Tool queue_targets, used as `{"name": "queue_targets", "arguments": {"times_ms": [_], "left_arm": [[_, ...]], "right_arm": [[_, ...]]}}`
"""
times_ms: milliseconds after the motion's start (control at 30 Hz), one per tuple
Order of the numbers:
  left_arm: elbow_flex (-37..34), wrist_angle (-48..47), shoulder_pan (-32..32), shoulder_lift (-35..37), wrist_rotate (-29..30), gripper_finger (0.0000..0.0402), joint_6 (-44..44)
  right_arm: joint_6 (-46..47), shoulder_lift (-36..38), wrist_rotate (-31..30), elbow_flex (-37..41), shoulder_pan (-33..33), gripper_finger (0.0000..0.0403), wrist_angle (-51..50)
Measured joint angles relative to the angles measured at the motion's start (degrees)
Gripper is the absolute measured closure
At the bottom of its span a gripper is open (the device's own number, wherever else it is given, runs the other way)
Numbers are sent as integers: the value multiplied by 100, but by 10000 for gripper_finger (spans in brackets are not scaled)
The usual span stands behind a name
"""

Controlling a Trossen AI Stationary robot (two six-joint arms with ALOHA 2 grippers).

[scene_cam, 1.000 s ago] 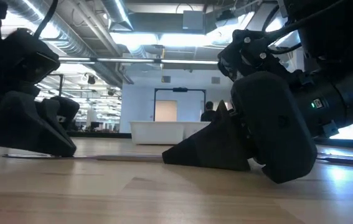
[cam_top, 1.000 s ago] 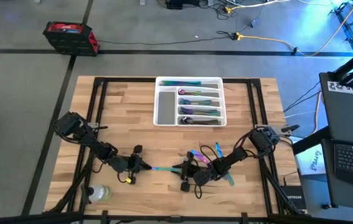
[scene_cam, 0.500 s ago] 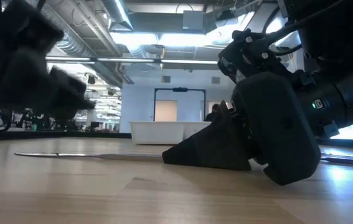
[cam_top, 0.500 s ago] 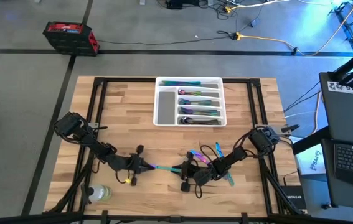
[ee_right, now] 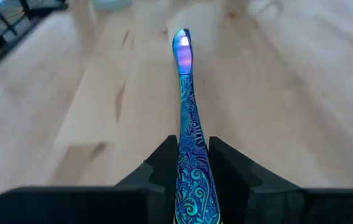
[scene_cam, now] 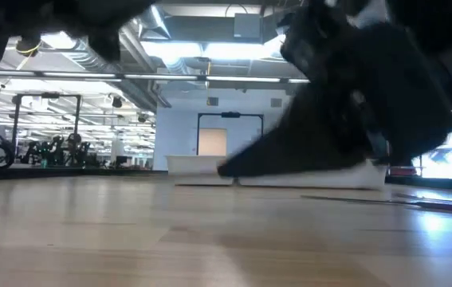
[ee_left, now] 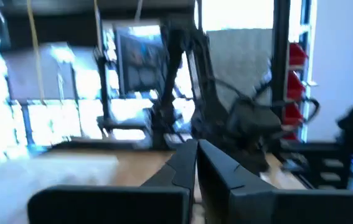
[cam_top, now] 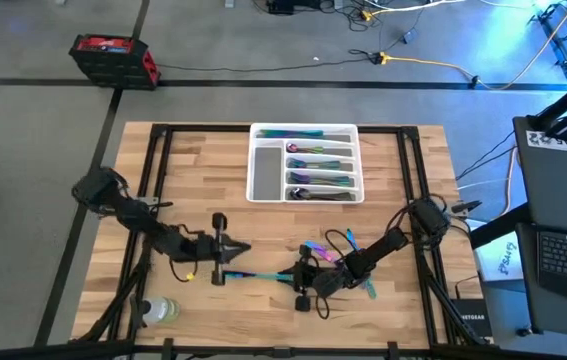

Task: Sort silverware
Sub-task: Put the blue table knife into the tray organizer

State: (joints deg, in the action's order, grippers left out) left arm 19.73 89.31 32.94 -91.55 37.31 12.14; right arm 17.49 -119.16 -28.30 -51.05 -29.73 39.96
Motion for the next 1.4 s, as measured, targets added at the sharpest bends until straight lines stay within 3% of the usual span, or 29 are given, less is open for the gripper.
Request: {"name": "queue_targets", "arguments": {"times_ms": [267,400,600,800,933,1167,1400], "left_arm": [[0,-72,-313,1412,2,402,1605],[2,-1022,-603,2288,-203,402,1794],[4,-3130,-1507,3209,-1595,402,1229],[4,-4558,-2599,3242,-3436,402,406],[2,-5045,-3148,3217,-4102,402,131],[0,-4869,-3779,3216,-4215,402,132],[0,-4800,-4301,3172,-3785,402,-386]], "right_arm": [[-171,1138,-11,-13,586,345,-1142],[-482,1785,903,-13,1333,345,-1627],[-1078,2477,2228,-20,2788,345,-2227],[-1641,2803,3381,-20,4408,345,-2579],[-2006,2803,4302,-22,5454,345,-2705],[-3117,2761,5019,-24,6998,345,-3420],[-3730,2533,6375,-176,8158,345,-3595]]}}
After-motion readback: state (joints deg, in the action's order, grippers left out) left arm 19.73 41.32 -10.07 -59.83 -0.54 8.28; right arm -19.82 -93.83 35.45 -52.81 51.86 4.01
